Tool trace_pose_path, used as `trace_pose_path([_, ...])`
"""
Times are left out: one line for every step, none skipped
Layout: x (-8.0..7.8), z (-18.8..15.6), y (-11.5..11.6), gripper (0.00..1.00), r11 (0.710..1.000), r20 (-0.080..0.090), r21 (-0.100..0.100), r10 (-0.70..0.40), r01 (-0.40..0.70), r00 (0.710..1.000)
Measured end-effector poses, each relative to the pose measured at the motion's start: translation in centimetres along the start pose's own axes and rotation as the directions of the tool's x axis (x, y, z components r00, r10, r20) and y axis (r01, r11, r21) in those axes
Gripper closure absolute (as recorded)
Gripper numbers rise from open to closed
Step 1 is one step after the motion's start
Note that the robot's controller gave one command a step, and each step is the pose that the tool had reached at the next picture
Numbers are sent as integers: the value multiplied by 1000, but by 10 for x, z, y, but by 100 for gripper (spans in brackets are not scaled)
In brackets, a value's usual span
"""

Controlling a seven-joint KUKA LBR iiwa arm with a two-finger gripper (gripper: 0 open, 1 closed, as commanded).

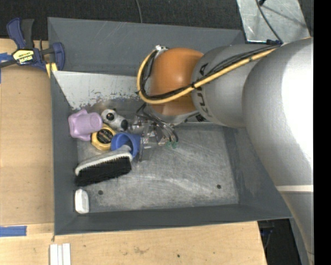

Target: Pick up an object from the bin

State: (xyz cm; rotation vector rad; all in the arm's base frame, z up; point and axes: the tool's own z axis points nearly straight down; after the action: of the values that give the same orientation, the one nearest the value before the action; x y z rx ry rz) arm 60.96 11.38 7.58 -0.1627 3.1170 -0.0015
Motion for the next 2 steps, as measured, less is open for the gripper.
trace_pose_path([0,0,0,100,1000,0,0,0,0,1000])
trace_pose_path([4,-42,3,100,1000,-24,1,-8,8,1000])
